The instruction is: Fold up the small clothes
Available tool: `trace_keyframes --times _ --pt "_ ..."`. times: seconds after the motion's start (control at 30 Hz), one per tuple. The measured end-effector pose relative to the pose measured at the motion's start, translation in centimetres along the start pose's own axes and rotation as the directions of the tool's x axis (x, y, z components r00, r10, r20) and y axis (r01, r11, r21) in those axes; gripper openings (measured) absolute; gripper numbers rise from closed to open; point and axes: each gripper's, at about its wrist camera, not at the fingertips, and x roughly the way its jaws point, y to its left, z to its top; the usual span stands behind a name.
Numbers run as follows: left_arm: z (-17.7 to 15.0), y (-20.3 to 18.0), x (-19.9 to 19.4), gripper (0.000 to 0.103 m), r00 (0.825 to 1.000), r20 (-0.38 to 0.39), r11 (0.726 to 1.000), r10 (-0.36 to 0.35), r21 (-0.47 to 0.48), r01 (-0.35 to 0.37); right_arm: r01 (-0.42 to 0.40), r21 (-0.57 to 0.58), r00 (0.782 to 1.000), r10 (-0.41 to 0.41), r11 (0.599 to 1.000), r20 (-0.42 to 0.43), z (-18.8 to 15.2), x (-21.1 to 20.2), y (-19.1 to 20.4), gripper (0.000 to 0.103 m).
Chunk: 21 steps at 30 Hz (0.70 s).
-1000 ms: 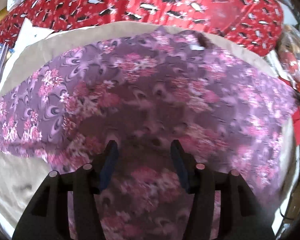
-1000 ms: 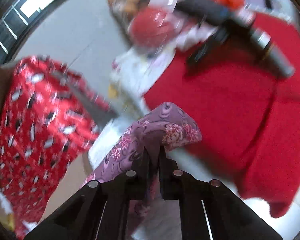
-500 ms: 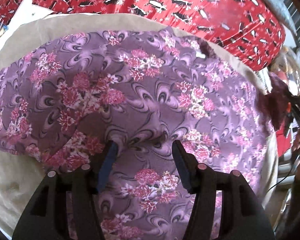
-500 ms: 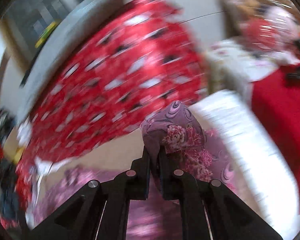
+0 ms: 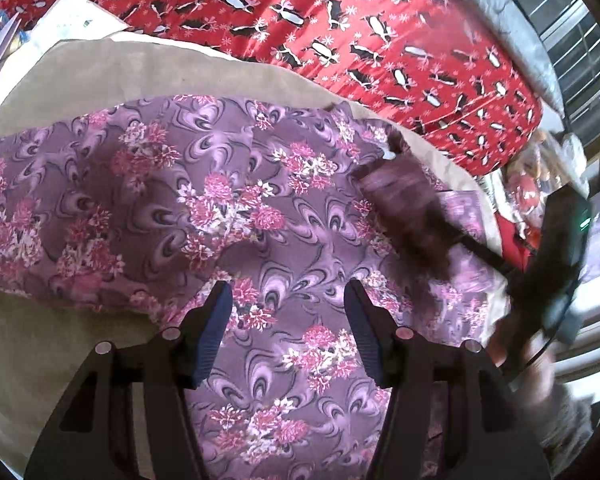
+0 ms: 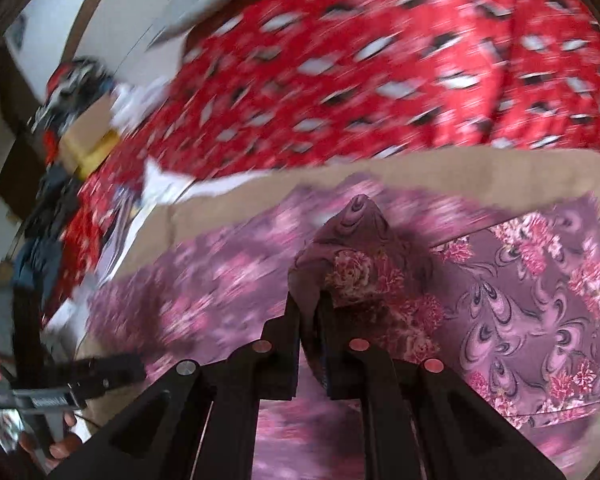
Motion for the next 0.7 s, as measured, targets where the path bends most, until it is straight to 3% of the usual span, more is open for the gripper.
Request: trace_keyframes --times 0.03,0.1,0.17,0.27,0.4,0.5,0.53,0.6,0.7 --pt "-0.1 0.1 0.0 0.057 1.0 -0.003 1.0 -0.008 -0.005 0.008 -0.014 0.003 0.999 0.014 1.0 -0.047 -1.2 1.4 0.9 0.015" --pt "-0.3 -0.1 0.4 0.057 0.999 -0.023 0.999 -0.035 -0.012 0.034 -0.018 -0.014 0.991 0.016 1.0 -0.135 -3.3 3.5 2.4 0.03" --pt "-0.5 -0.4 1.0 0.057 0.997 -0.044 0.997 -0.069 -0.022 0.068 -0.045 -0.053 0.984 0.035 0.998 -0.172 -5.0 3.8 3.7 0.033" --pt "-1.0 -1.9 2.4 0.057 0.989 -0.087 0.993 -0.12 -0.028 0.118 -0.086 -0.097 0.979 0.066 0.992 -0.191 -6.3 2.4 4.3 0.045" --pt "-1.4 -4.1 4.9 0.06 0.985 -0.14 0.995 -0.097 0.0 0.098 -0.058 -0.077 0.986 0.045 0.995 -0.157 -6.9 -1.2 1.6 0.046" --pt "-0.6 -4.3 7.2 0.058 0.985 -0.163 0.997 -0.064 -0.063 0.055 -0.026 0.015 0.994 0.027 1.0 -0.108 -6.4 -3.7 -2.0 0.046" --pt "-0.3 -4.3 7.3 0.051 0.989 -0.14 0.996 -0.049 -0.081 0.037 -0.004 0.051 0.997 0.008 0.999 -0.077 -6.1 -4.9 -3.8 0.046" --pt "0.6 -4.3 6.9 0.002 0.993 -0.103 0.993 -0.051 -0.107 0.04 0.031 0.121 0.999 -0.029 0.992 -0.02 -5.7 -7.2 -7.0 0.046" --pt "1.8 -4.1 4.4 0.002 1.0 -0.019 0.993 -0.006 -0.118 0.004 0.081 0.238 0.994 -0.095 0.968 0.051 -4.8 -10.2 -12.2 0.049"
